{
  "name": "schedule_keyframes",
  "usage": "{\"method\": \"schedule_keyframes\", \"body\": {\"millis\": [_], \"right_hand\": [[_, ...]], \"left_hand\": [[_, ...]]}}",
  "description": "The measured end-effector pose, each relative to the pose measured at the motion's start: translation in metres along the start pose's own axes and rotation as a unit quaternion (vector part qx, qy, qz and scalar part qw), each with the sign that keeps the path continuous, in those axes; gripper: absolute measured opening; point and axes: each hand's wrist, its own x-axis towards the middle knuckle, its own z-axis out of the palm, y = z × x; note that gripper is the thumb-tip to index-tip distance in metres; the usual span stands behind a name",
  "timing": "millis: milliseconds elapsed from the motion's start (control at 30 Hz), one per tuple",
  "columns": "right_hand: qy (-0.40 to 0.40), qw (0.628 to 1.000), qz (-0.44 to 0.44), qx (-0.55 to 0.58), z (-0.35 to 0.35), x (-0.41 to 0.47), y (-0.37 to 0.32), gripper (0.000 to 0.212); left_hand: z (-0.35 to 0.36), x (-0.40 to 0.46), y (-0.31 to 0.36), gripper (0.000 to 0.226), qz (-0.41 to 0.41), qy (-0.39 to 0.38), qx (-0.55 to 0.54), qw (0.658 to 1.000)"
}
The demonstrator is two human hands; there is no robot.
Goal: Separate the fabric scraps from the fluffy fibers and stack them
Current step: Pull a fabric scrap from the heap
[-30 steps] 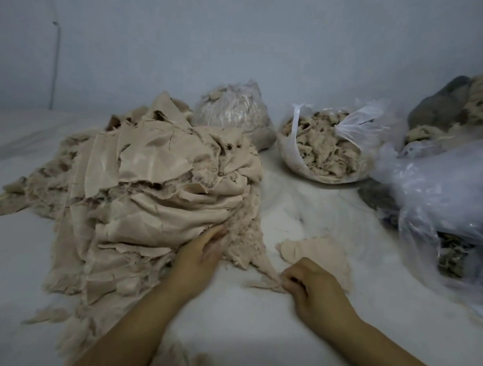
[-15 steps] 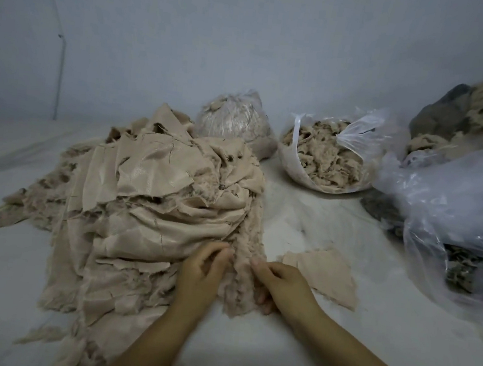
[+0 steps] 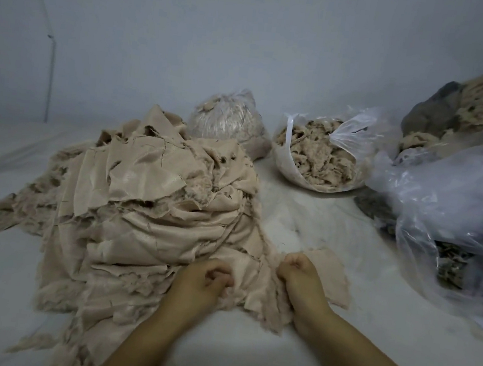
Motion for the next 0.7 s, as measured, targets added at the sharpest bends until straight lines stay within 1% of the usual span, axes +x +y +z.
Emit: {"method": "schedule_keyframes", "body": {"millis": [33,100,133,167,200,233,267,300,333,400,467,533,633,667,700], "right_hand": [[0.0,1.0,0.003,-0.018,-0.002,-0.001,-0.001,0.021],[0.002,0.999,0.002,-0.033,-0.007,0.0,-0.001,0.016],[-0.007,0.999,-0.004,-0.033,-0.008,0.001,-0.002,0.009],[-0.024,0.999,-0.009,-0.04,-0.009,0.001,-0.002,0.01],[-0.044,0.996,-0.012,-0.073,-0.008,0.002,-0.001,0.025],[-0.064,0.99,-0.021,-0.123,-0.007,0.002,0.001,0.041],[-0.074,0.981,-0.036,-0.177,-0.006,0.003,0.004,0.05],[-0.072,0.971,-0.058,-0.222,-0.005,0.003,0.006,0.049],[-0.055,0.962,-0.078,-0.255,-0.006,0.003,0.007,0.044],[-0.012,0.952,-0.108,-0.285,-0.014,0.007,0.007,0.038],[0.019,0.943,-0.123,-0.308,-0.026,0.009,0.004,0.036],[0.046,0.937,-0.13,-0.322,-0.036,0.009,0.0,0.038],[0.107,0.902,-0.182,-0.376,-0.043,0.011,-0.004,0.038],[0.109,0.896,-0.196,-0.383,-0.046,0.012,-0.005,0.037],[0.094,0.894,-0.202,-0.39,-0.049,0.014,-0.006,0.035]], "left_hand": [[0.001,0.002,0.003,0.03,0.022,-0.007,0.011,1.0],[0.004,0.011,0.011,0.02,0.127,0.031,0.082,0.988],[0.007,0.015,0.015,0.016,0.18,0.042,0.118,0.976],[0.012,0.019,0.018,0.021,0.209,0.027,0.143,0.967],[0.018,0.022,0.018,0.033,0.208,-0.013,0.153,0.966],[0.025,0.022,0.016,0.048,0.182,-0.062,0.149,0.97],[0.031,0.022,0.012,0.062,0.144,-0.107,0.135,0.974],[0.036,0.02,0.007,0.074,0.113,-0.133,0.119,0.977],[0.038,0.02,0.002,0.083,0.098,-0.143,0.111,0.979],[0.039,0.023,-0.006,0.097,0.086,-0.14,0.128,0.978],[0.037,0.025,-0.009,0.105,0.081,-0.136,0.158,0.975],[0.037,0.026,-0.008,0.107,0.08,-0.142,0.176,0.971],[0.036,0.024,-0.007,0.105,0.089,-0.154,0.189,0.966],[0.035,0.023,-0.007,0.103,0.091,-0.157,0.197,0.963],[0.035,0.023,-0.006,0.1,0.096,-0.164,0.215,0.958]]}}
